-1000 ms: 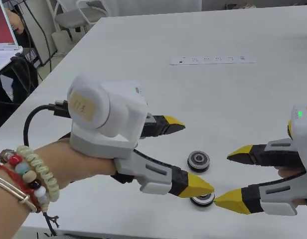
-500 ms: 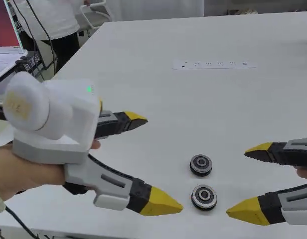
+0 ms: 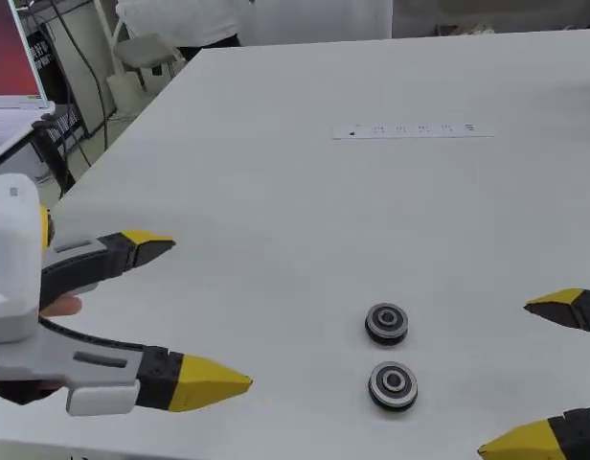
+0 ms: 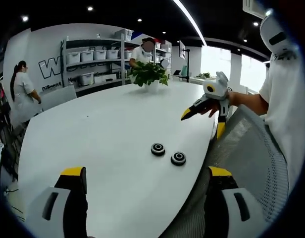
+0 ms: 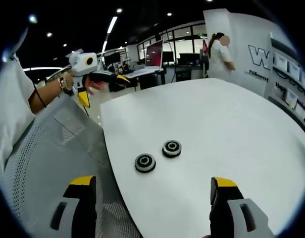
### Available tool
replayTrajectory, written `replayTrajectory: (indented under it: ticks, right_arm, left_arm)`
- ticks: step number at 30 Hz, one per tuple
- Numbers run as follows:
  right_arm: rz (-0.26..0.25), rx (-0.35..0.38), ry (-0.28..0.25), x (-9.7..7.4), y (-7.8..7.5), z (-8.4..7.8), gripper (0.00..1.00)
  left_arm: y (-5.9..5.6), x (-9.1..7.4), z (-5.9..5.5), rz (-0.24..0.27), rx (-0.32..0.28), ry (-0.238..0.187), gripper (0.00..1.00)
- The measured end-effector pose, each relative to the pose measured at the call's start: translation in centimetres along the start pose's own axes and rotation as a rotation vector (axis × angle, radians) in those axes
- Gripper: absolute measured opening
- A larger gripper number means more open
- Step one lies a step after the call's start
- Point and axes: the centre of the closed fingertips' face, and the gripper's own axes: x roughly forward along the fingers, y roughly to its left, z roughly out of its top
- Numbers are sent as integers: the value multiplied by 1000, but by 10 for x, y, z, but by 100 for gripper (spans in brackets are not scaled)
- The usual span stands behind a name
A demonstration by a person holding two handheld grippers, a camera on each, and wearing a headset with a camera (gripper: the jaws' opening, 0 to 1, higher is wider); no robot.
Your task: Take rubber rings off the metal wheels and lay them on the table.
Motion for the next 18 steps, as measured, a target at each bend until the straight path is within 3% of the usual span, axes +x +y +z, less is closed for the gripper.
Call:
replayTrajectory:
  ticks: [7, 18]
  right_arm:
    - [-12, 14, 0, -2, -1, -4, 97]
    - [-23, -1, -25, 2, -7, 10, 94]
  left_arm:
    - [1, 1, -11, 9, -31, 15, 99]
    - [-10, 17, 0, -43, 8, 24, 99]
